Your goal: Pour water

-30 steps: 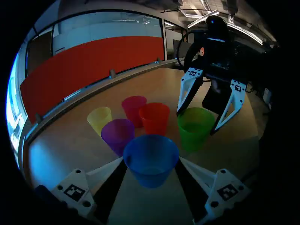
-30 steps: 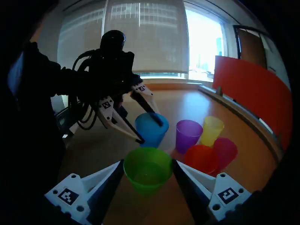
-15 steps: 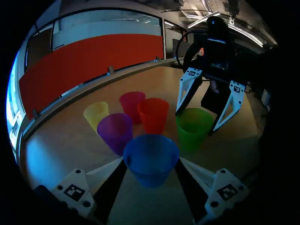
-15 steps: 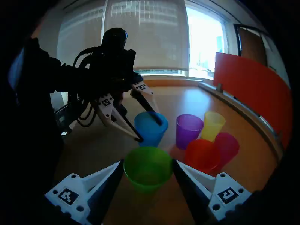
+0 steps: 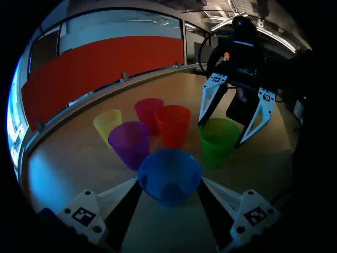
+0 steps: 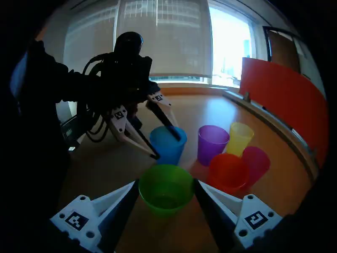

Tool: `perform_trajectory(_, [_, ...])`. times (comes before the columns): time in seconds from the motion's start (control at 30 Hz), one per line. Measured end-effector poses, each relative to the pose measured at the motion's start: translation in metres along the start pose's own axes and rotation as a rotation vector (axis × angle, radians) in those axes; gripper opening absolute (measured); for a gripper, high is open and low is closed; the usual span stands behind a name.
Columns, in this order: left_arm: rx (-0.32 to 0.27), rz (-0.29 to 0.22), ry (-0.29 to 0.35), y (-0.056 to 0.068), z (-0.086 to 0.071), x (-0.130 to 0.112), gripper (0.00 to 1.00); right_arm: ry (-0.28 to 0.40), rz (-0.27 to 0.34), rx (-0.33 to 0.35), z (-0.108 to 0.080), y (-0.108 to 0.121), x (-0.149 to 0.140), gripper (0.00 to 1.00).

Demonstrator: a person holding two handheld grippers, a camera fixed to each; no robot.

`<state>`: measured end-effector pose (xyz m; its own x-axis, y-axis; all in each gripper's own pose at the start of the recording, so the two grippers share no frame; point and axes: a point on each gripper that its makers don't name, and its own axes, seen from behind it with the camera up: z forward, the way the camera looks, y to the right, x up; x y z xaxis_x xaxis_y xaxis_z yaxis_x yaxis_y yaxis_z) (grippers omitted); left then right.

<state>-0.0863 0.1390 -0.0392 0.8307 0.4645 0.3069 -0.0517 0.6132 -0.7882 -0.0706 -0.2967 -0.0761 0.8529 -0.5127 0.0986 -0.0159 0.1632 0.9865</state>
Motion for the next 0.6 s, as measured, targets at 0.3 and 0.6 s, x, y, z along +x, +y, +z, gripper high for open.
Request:
perform_trajectory(0.3, [0.001, 0.004, -0.018, -0.001, -0.001, -0.005, 0.85, -0.009, 0.000, -0.004, -0.003, -0.001, -0.002, 0.95])
perform_trajectory(0.6, [0.002, 0.017, -0.040, -0.002, 0.001, -0.012, 0.85, -0.017, -0.002, 0.005, -0.007, -0.006, -0.005, 0.97])
